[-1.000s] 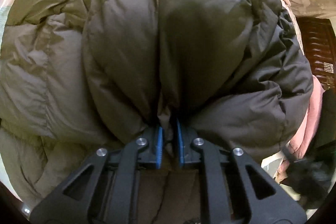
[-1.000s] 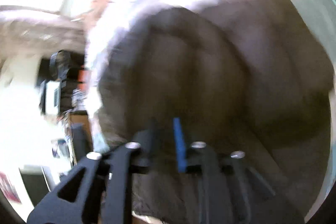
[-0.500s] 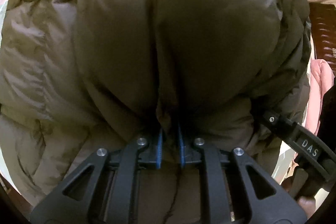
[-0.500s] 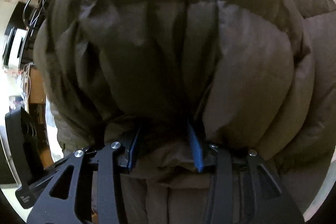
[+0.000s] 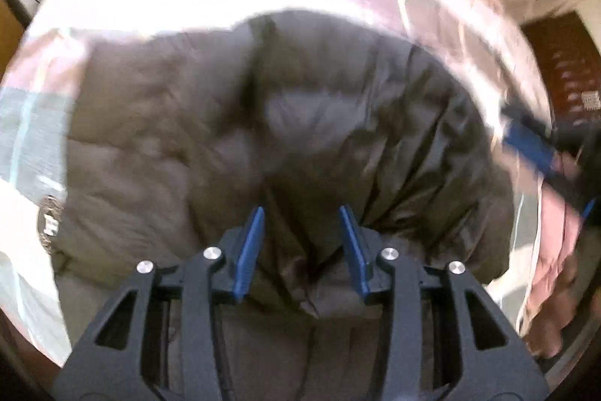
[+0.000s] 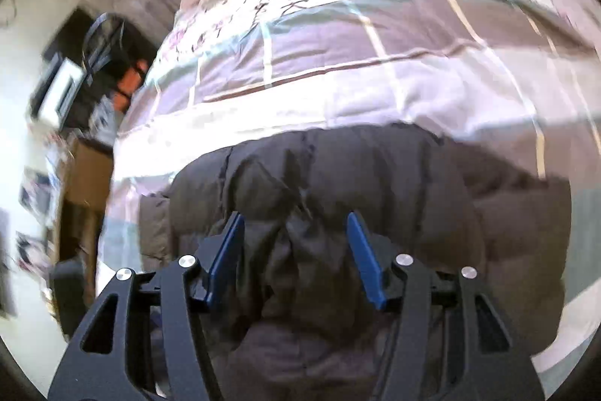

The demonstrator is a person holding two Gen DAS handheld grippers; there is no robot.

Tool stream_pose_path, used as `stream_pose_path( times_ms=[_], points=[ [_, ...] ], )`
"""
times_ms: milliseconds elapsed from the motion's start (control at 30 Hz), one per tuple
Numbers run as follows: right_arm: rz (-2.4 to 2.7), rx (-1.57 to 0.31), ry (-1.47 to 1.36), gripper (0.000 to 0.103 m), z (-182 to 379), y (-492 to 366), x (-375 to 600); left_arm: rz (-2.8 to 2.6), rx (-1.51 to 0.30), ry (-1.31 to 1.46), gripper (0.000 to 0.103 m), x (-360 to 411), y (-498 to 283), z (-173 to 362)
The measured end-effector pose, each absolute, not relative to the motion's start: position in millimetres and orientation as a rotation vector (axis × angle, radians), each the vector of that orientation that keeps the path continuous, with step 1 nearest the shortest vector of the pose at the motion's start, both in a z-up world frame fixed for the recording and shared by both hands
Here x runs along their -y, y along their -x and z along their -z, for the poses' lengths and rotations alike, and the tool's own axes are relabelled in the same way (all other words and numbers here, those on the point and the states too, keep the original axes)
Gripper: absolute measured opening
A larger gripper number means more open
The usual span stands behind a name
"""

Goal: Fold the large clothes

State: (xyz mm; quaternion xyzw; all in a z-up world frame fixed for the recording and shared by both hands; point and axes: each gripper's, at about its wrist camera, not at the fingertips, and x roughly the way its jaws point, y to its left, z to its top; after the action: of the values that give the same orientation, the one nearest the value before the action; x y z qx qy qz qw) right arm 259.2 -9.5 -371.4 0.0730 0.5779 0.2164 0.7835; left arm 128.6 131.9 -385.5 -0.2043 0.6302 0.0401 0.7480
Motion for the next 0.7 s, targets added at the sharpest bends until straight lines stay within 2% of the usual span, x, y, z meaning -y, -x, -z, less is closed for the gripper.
stream_pose_path(
  times_ms=[133,233,333,433,533,600,633,700],
  points=[
    [-0.499,-1.247,-0.002,0.057,396,-261,-20,-0.135,-1.492,0.426,0.042,-130,-112,439],
    [-0.408,-1.345,0.075,0.058,456,-274,-20,-0.147,-1.496,0.427,0.043,-127,-113,456],
    [-0.406,-1.361,0.071,0.059,477,-275,-8,-0.144,-1.498,0.427,0.043,-127,-107,458],
    [-0.439,-1.355,0.001,0.059,450,-268,-4,-0.133,-1.509,0.413,0.043,-125,-117,462],
    [-0.472,-1.235,-0.137,0.059,402,-246,32,-0.116,-1.470,0.462,0.042,-131,-119,441],
    [-0.432,-1.235,-0.152,0.059,396,-228,49,-0.131,-1.390,0.433,0.046,-136,-116,418],
    [-0.422,-1.250,-0.166,0.059,398,-217,58,-0.143,-1.370,0.405,0.055,-137,-116,411],
    [-0.399,-1.273,-0.173,0.059,404,-198,68,-0.161,-1.373,0.382,0.057,-139,-119,412]
  ],
)
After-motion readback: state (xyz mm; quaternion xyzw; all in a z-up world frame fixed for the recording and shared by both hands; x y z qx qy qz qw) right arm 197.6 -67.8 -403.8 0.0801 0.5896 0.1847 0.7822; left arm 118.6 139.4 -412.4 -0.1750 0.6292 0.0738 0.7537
